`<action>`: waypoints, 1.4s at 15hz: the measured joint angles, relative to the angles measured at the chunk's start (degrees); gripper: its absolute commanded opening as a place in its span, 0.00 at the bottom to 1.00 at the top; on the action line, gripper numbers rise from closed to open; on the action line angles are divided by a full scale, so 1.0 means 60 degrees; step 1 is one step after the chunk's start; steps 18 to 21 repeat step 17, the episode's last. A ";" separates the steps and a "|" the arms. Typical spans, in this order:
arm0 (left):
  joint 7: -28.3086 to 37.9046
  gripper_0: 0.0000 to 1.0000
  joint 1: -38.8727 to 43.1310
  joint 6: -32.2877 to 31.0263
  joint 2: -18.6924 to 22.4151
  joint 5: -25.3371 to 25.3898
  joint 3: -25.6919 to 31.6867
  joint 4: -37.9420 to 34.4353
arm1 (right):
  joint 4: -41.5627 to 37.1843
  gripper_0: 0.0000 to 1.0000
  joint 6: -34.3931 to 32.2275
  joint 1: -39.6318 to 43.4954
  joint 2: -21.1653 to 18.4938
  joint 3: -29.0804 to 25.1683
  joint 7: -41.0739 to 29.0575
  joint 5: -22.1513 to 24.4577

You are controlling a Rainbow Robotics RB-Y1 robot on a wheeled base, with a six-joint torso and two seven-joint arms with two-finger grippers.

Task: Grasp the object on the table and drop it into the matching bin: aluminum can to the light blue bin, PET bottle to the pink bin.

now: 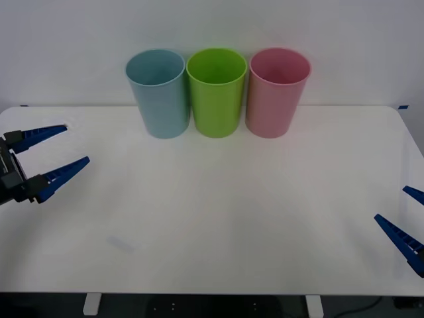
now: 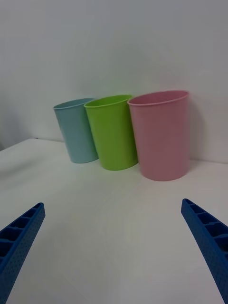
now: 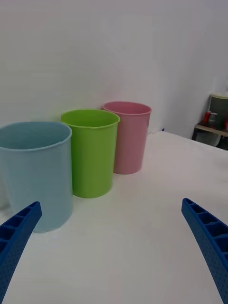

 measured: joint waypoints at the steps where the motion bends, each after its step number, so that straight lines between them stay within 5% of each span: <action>1: 0.0014 1.00 0.0202 -0.0314 0.0000 0.0000 0.0195 -0.0052 | 0.0000 1.00 0.0000 0.0000 0.0000 0.0000 0.0000 0.0000; 9: -0.0239 1.00 0.2115 -0.0864 -0.0019 -0.0190 0.1242 -0.1343 | 0.0000 1.00 0.0000 0.0000 0.0000 0.0000 0.0000 0.0000; 21: -0.0254 1.00 0.2387 -0.0711 -0.0029 -0.0338 0.1325 -0.1394 | 0.0000 1.00 0.0000 0.0000 0.0000 0.0000 0.0000 0.0000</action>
